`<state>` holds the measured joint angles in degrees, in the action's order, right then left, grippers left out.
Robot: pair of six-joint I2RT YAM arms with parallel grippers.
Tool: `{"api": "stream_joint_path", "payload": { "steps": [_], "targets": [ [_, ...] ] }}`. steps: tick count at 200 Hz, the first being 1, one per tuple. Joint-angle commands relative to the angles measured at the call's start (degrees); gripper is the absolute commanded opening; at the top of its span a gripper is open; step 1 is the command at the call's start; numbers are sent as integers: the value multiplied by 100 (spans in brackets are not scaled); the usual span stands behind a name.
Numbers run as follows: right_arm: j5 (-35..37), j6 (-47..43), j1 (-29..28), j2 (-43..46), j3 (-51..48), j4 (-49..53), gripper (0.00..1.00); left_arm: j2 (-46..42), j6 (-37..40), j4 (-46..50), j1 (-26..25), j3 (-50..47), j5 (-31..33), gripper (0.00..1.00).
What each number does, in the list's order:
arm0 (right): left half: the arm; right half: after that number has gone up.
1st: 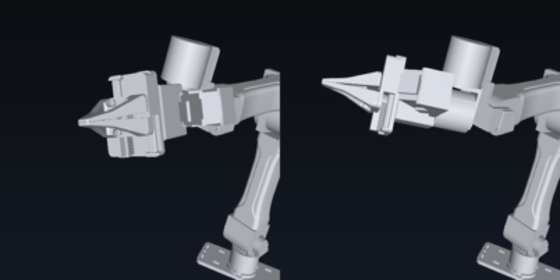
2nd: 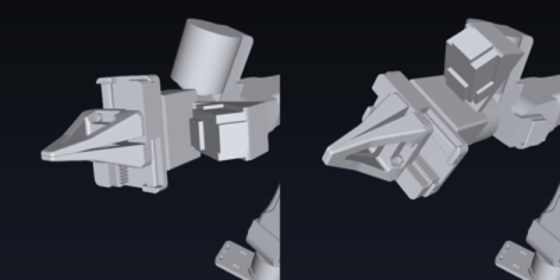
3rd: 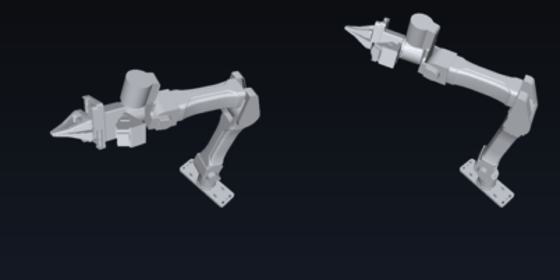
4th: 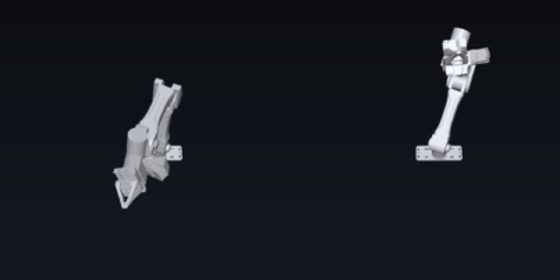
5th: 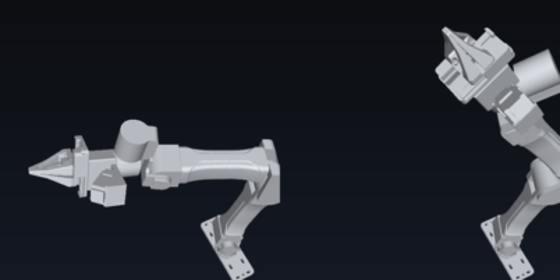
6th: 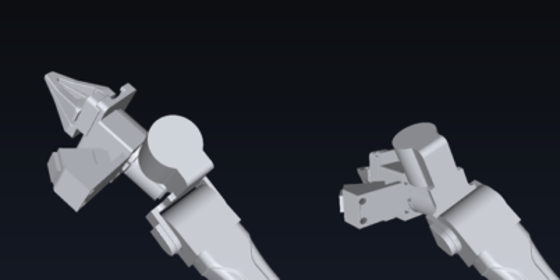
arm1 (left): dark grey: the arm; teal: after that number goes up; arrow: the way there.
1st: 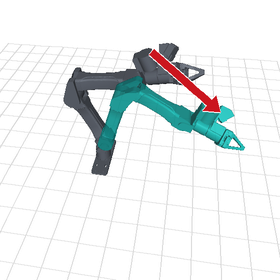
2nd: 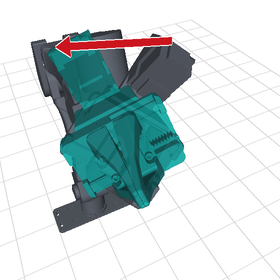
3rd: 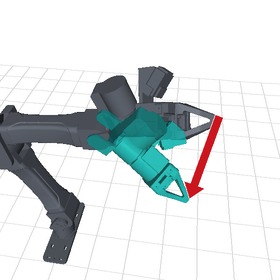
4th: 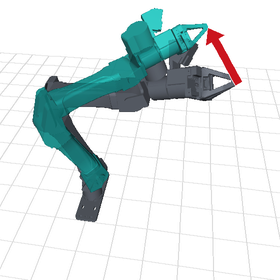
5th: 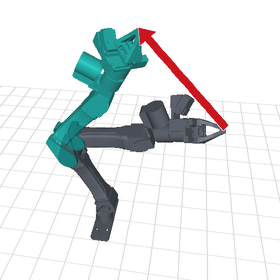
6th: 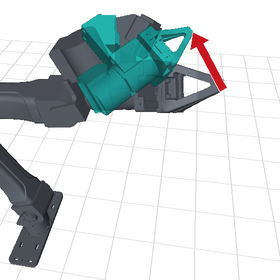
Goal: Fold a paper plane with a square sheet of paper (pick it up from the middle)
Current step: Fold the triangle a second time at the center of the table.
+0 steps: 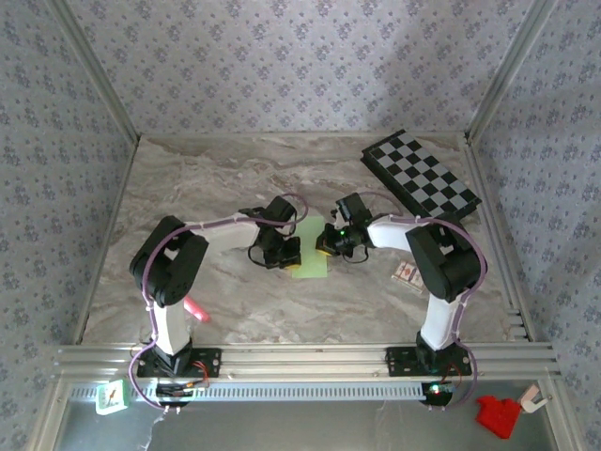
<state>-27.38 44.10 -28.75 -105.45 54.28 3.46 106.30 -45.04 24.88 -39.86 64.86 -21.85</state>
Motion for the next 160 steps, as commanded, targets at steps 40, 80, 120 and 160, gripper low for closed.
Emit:
{"api": "stream_joint_path", "payload": {
  "steps": [40, 80, 120, 160],
  "targets": [
    [483, -43, -8, -406, -10, 658, 6, 427, 6, -363, -79, 545, -281, 7],
    [511, -16, -3, -492, -18, 700, 6, 667, 65, -395, -91, 440, -319, 5],
    [710, -41, 28, -597, 16, 970, 6, 646, 97, -256, -86, -21, -303, 5],
    [984, -61, 83, -770, 83, 1244, 6, 262, 436, 175, -106, -420, -298, 4]
  ]
}}
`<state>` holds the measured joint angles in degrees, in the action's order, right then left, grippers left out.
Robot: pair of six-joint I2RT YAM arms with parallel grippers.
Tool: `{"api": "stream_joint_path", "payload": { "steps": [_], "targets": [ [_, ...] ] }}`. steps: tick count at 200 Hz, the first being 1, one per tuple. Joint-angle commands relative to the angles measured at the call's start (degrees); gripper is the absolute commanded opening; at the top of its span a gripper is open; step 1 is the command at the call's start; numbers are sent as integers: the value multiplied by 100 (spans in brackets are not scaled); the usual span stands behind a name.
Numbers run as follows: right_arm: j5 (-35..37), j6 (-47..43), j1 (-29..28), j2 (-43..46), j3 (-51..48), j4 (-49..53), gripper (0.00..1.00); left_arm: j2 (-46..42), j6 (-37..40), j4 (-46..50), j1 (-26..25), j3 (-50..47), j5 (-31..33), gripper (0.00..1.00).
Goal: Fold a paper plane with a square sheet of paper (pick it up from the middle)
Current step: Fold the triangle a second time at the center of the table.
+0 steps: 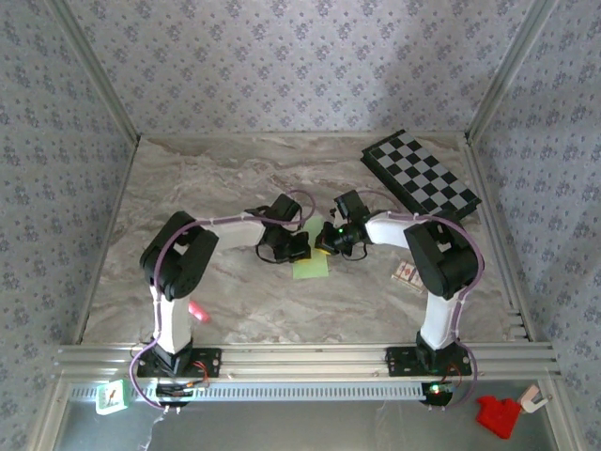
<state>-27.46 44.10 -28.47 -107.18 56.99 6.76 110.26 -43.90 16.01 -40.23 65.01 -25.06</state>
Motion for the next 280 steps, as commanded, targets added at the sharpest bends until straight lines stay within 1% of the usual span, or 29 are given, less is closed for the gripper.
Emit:
{"api": "stream_joint_path", "payload": {
  "steps": [1, 38, 80, 106, 120, 140, 164, 172, 193, 203, 224, 257, 280],
  "targets": [
    [1000, -65, 58, -600, -184, 918, 6, -148, 330, 1080, -71, -449, 25, 4],
    [1026, -75, 70, -680, -128, 964, 6, -552, 553, 1521, -148, -723, 171, 4],
    [962, -111, 86, -639, -53, 973, 6, -901, 504, 1681, -187, -918, 298, 4],
    [852, -185, 87, -536, 41, 961, 6, -1129, 538, 1805, -187, -849, 354, 4],
    [679, -195, 79, -404, 73, 837, 7, -1279, 558, 1861, -179, -684, 387, 5],
    [351, -161, 62, -109, 198, 659, 10, -1507, 420, 1692, -113, -452, 456, 9],
    [69, 50, 37, 278, 443, 415, 19, -1647, 9, 1061, 81, -352, 363, 16],
    [73, 119, 18, 397, 494, 366, 23, -1628, -143, 807, 164, -333, 276, 17],
    [209, 314, 0, 671, 457, 355, 32, -1387, -438, 341, 278, -193, 102, 20],
    [284, 404, 16, 787, 363, 360, 36, -1227, -478, 256, 292, -66, 64, 20],
    [432, 620, 55, 1019, 56, 275, 41, -898, -497, 238, 294, 174, 162, 20],
    [505, 801, 52, 1144, -233, 229, 44, -408, -484, 369, 315, 515, 380, 11],
    [457, 834, 26, 1070, -322, 173, 44, -203, -471, 429, 348, 585, 603, 8]
  ]
}}
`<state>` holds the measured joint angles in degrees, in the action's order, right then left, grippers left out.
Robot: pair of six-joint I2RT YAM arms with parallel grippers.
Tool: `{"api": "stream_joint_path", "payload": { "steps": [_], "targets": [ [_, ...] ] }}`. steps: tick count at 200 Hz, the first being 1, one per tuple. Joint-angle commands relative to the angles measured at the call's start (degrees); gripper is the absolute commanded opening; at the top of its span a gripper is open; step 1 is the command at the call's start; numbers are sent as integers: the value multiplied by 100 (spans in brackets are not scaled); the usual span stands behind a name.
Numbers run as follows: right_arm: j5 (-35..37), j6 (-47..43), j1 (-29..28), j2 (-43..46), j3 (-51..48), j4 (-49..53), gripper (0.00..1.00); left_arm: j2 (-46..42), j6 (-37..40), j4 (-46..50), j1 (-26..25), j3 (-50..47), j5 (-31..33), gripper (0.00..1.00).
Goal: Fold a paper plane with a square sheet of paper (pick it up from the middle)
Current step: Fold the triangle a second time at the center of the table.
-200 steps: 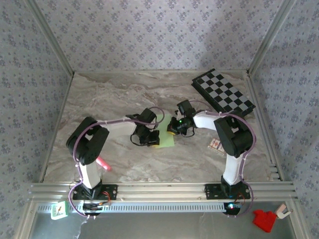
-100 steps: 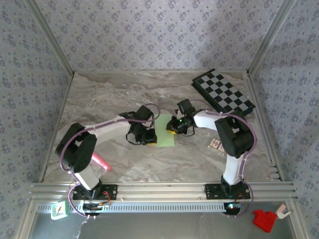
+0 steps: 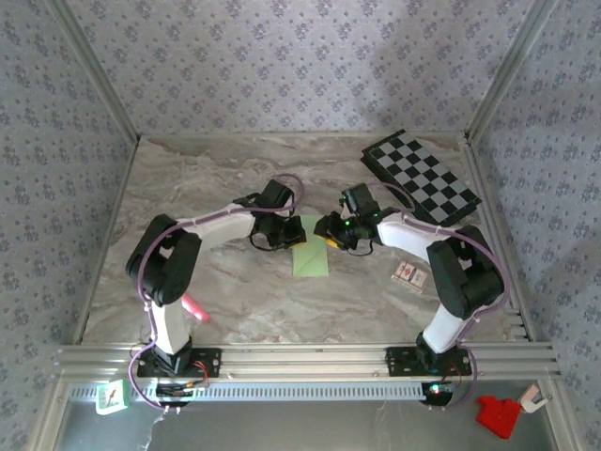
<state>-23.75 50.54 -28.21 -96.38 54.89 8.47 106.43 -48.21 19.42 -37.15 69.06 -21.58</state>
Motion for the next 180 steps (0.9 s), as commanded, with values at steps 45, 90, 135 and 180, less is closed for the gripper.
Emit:
{"api": "stream_joint_path", "payload": {
  "steps": [45, 90, 135, 180],
  "targets": [
    [37, 321, -96, -204, -134, -34, 45, 350, -248, -138, 120, -57, 460, 7],
    [24, 469, -213, -355, -119, -179, 47, 355, -386, -300, 135, -295, 611, 7],
    [30, 680, -345, -471, -163, -316, 46, 402, -475, -347, 129, -440, 638, 7],
    [28, 840, -396, -549, -198, -416, 46, 370, -483, -335, 131, -481, 652, 7]
  ]
}}
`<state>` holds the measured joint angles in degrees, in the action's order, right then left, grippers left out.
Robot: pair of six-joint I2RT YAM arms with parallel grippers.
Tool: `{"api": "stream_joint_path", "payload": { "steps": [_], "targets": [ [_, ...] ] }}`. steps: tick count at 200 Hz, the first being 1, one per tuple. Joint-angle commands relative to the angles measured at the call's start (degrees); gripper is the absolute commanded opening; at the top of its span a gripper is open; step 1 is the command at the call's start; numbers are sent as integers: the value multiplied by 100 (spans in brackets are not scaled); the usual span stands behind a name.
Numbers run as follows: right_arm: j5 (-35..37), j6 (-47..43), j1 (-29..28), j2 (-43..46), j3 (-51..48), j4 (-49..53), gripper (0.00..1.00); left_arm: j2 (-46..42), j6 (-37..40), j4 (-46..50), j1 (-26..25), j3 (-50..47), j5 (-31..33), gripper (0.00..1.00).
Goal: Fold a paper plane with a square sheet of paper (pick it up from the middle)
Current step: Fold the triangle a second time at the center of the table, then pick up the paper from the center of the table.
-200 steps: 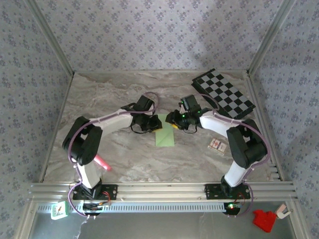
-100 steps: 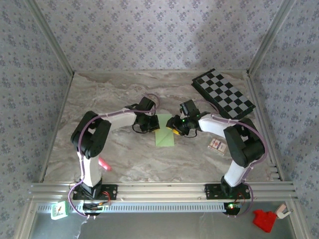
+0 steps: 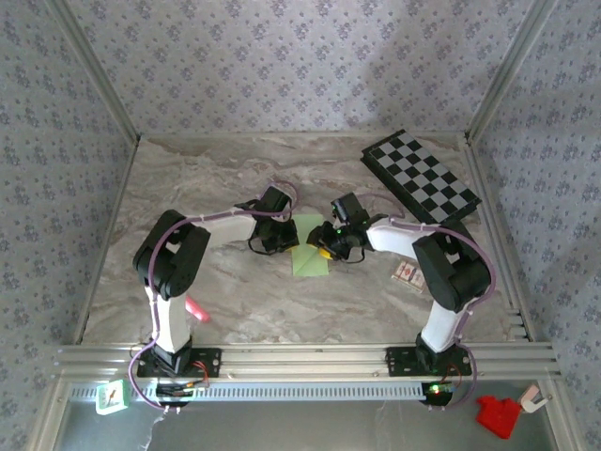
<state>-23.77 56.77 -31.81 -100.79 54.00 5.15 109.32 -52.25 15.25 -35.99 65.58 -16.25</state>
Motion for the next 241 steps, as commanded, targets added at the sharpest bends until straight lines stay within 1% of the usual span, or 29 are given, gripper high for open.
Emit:
{"api": "stream_joint_path", "payload": {
  "steps": [1, 44, 63, 156, 213, 241],
  "targets": [
    [30, 223, -31, -107, -113, -93, 46, 81, -77, 79, 14, -133, 121, 7],
    [29, 343, -40, -141, -173, -181, 47, 63, -92, 73, 13, -158, 132, 7],
    [-92, 384, -37, -201, -176, -321, 46, 46, -101, 66, 16, -175, 133, 6],
    [-538, 567, -60, -320, -372, -1071, 33, 2, -119, 81, 16, -204, 162, 6],
    [-543, 528, -29, -248, -566, -1281, 26, -41, -88, 112, 30, -192, 167, 7],
    [-539, 515, -14, -267, -573, -1303, 20, -77, -67, 120, 39, -147, 119, 7]
  ]
}}
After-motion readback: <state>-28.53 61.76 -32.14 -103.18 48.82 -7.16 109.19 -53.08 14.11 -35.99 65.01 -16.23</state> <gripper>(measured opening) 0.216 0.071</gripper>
